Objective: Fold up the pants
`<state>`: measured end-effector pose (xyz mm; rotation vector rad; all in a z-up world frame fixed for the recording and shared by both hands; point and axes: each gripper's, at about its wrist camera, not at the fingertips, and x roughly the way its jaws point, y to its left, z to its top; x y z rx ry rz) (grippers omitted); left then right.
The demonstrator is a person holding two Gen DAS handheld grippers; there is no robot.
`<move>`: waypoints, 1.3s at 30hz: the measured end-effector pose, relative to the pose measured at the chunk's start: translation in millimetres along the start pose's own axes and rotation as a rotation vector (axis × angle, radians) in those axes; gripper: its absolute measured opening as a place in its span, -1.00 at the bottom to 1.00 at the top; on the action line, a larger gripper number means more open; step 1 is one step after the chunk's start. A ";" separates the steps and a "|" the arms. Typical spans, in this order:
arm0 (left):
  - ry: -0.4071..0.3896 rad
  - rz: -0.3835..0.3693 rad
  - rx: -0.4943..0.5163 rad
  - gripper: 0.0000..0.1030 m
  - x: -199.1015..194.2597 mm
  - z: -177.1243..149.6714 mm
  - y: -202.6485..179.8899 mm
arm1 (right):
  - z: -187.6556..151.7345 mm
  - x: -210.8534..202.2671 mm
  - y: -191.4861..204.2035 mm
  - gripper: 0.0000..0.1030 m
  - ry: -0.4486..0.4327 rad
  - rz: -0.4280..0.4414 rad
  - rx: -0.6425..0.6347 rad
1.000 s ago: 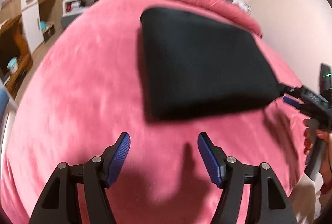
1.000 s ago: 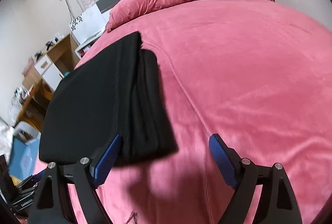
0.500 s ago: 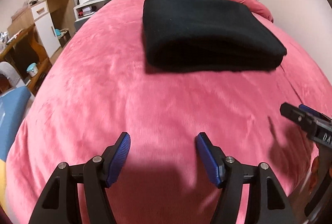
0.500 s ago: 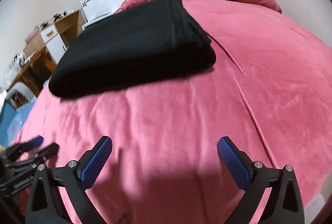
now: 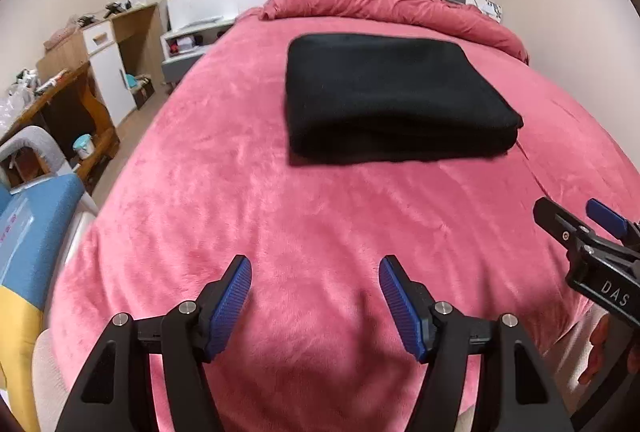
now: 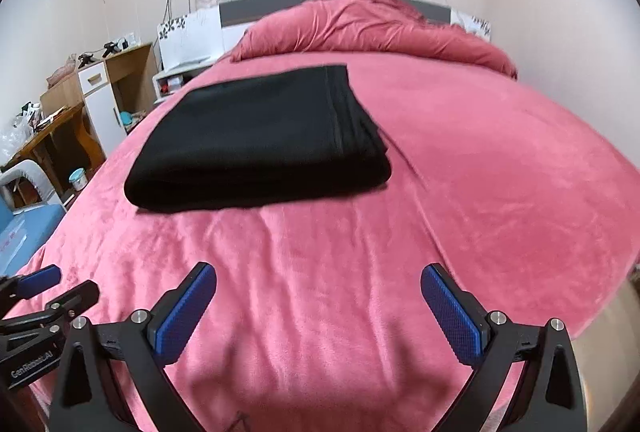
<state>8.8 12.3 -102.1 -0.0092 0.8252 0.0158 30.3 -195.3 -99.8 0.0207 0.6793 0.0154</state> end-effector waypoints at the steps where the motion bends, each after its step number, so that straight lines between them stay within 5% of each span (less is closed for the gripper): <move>1: -0.014 0.017 0.000 0.31 -4.0 0.1 0.1 | -0.1 -5.9 1.0 0.99 -0.012 -0.004 0.002; 39: -0.091 0.009 -0.019 0.31 -27.2 -2.2 0.3 | -5.9 -18.9 10.8 0.99 -0.018 0.035 -0.011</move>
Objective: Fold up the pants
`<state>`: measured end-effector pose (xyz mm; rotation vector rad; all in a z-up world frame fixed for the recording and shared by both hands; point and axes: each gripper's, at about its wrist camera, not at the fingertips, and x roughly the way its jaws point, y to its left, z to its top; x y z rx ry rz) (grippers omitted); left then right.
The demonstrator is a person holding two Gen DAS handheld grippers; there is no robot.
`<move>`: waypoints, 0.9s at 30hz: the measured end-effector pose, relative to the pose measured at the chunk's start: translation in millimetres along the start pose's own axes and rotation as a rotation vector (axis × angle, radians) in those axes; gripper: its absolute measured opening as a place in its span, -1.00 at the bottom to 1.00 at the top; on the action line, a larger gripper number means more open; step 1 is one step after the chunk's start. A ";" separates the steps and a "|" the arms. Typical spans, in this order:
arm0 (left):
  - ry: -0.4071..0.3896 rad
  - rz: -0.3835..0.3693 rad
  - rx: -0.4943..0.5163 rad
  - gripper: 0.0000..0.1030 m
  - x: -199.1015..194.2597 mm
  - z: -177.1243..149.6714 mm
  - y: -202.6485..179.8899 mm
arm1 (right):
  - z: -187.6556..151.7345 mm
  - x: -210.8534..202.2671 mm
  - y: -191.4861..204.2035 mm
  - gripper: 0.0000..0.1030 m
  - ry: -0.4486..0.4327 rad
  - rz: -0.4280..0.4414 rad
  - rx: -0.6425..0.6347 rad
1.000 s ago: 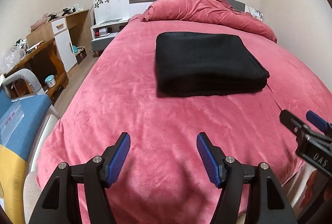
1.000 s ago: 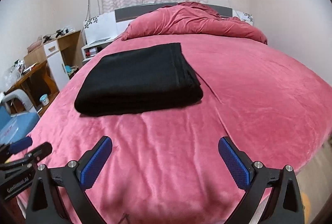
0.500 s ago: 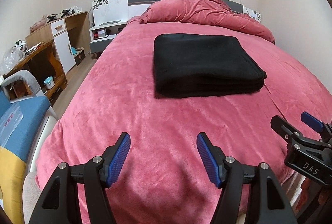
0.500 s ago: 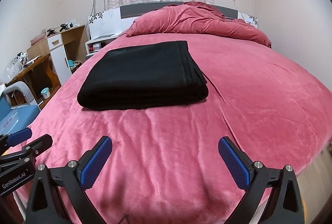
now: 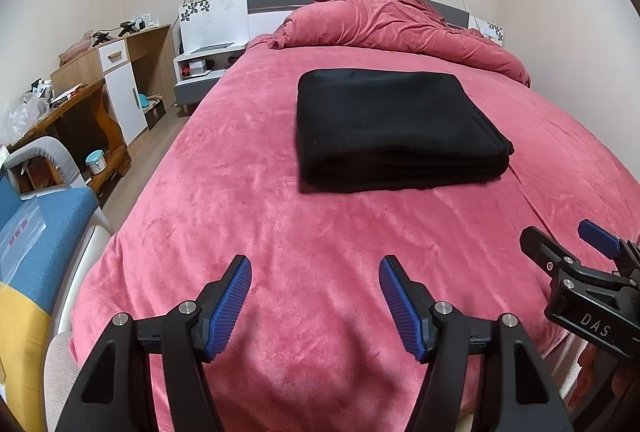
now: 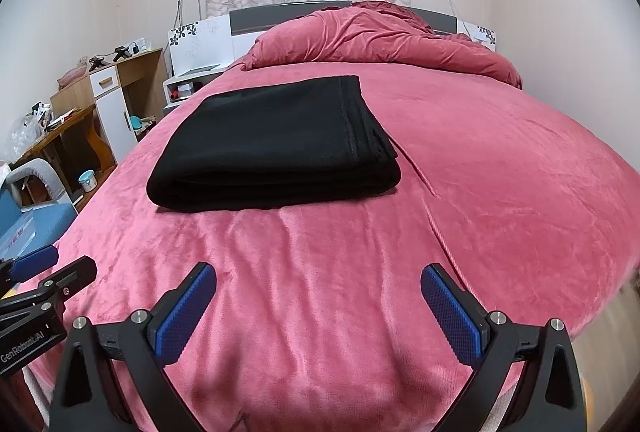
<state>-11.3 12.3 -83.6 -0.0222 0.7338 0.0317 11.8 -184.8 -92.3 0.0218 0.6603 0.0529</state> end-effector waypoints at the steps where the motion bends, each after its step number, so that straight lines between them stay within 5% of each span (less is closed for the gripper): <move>1: 0.000 0.002 0.000 0.31 0.2 0.0 -0.1 | -0.1 0.1 -0.2 0.99 0.000 -0.001 0.001; 27: 0.009 0.024 -0.002 0.31 3.5 -1.3 -0.8 | -2.5 5.2 -1.3 0.99 0.023 0.005 0.014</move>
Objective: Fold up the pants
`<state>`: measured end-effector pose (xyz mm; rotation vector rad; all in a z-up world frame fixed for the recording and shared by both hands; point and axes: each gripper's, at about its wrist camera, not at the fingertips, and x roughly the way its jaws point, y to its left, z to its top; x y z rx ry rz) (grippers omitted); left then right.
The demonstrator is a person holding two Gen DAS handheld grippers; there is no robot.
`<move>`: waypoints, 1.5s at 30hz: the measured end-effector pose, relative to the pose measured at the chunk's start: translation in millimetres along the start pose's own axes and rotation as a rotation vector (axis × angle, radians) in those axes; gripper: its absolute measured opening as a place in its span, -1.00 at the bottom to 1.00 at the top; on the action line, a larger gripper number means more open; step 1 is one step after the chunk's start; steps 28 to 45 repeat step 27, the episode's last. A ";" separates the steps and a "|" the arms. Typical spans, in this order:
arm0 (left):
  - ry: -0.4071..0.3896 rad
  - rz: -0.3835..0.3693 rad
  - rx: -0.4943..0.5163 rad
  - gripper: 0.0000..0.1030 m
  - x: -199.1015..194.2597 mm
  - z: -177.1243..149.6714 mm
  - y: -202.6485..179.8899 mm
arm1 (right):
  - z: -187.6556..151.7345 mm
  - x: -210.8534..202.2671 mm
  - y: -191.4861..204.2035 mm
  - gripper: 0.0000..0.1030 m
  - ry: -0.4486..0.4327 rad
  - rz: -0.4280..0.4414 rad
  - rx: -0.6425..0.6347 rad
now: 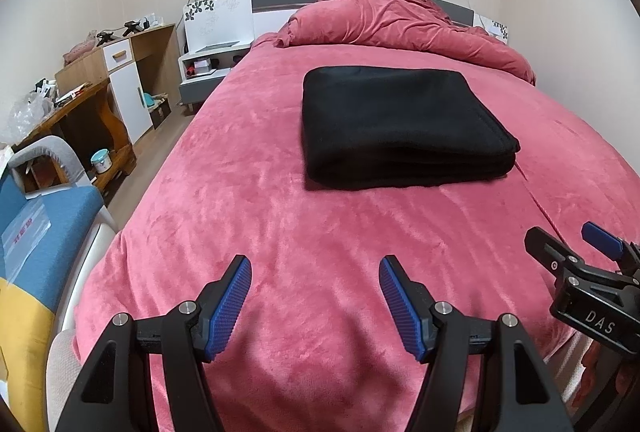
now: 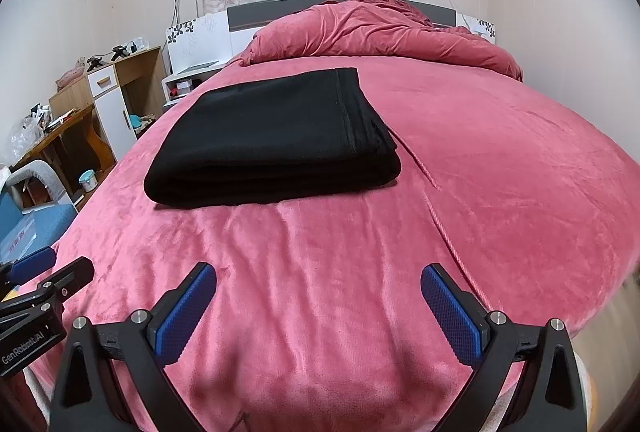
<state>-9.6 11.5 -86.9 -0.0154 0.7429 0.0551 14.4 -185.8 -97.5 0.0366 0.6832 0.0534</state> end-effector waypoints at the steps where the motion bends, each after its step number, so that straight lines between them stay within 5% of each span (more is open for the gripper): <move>1: 0.003 0.001 0.002 0.31 0.9 -0.4 0.0 | -0.1 0.4 0.2 0.99 0.001 -0.001 0.001; 10: 0.057 0.003 -0.018 0.31 14.7 -4.9 4.6 | -1.7 8.1 -0.9 0.99 0.025 0.002 0.012; 45: 0.045 -0.002 0.014 0.31 28.4 -3.5 -0.8 | -2.6 27.3 -3.6 0.99 0.073 -0.005 0.043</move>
